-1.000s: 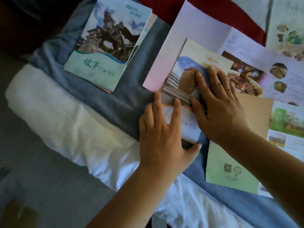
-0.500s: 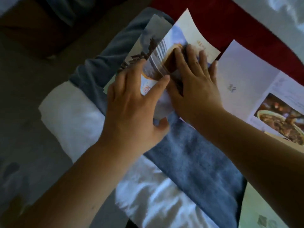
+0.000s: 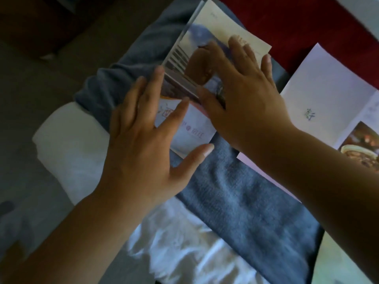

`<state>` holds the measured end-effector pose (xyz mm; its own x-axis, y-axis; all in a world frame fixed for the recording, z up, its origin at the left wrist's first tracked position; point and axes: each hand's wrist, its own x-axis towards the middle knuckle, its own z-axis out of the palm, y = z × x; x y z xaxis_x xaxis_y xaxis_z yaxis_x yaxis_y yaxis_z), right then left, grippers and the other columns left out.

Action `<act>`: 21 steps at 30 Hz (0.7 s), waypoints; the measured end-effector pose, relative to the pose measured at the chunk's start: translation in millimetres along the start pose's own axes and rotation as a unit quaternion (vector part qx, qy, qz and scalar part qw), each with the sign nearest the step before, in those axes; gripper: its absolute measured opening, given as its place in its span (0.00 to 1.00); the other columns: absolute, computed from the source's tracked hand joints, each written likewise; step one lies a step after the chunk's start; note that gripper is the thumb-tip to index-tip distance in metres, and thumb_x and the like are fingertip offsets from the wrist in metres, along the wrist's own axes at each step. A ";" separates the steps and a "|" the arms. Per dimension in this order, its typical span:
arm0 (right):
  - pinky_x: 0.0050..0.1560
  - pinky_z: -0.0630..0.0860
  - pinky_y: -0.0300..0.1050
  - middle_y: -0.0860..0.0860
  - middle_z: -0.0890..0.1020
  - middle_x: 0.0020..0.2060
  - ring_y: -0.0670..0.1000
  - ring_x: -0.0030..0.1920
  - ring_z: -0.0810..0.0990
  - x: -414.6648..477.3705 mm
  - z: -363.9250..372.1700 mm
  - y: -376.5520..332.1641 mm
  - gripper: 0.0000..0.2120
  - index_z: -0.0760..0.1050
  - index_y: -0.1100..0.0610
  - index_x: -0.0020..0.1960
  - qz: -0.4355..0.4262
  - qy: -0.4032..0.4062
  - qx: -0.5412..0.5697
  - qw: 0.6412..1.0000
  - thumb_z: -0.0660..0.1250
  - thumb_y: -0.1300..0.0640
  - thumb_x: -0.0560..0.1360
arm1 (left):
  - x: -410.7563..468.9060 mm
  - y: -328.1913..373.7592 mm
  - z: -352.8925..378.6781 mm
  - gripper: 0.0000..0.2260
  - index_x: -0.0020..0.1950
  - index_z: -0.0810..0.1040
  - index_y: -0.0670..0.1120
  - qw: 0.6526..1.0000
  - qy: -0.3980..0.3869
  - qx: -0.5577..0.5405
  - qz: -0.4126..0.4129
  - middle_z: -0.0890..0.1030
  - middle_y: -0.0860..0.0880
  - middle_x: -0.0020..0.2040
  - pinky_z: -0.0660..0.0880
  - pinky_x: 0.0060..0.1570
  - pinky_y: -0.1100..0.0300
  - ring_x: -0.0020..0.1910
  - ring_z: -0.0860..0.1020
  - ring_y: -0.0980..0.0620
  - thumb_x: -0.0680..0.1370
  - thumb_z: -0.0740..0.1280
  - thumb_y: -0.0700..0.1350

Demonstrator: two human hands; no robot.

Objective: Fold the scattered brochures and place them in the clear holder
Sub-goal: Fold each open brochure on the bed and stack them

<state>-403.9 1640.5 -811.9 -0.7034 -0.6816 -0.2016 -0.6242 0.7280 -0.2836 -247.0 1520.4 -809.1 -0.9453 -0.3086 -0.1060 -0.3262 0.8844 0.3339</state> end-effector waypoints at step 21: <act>0.80 0.49 0.57 0.52 0.47 0.84 0.57 0.84 0.43 18.7 30.4 -9.7 0.39 0.53 0.44 0.84 0.068 -0.044 -0.025 0.996 0.64 0.37 0.77 | 17.3 4.1 12.4 0.30 0.79 0.68 0.50 0.997 -0.072 0.026 -0.031 0.61 0.46 0.82 0.60 0.76 0.46 0.81 0.59 0.45 0.80 0.62 0.60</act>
<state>-400.6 1618.4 -841.5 -0.7514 -0.5791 -0.3164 -0.5431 0.8150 -0.2019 -264.8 1523.1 -821.2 -0.9138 -0.3122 -0.2599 -0.3798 0.8835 0.2743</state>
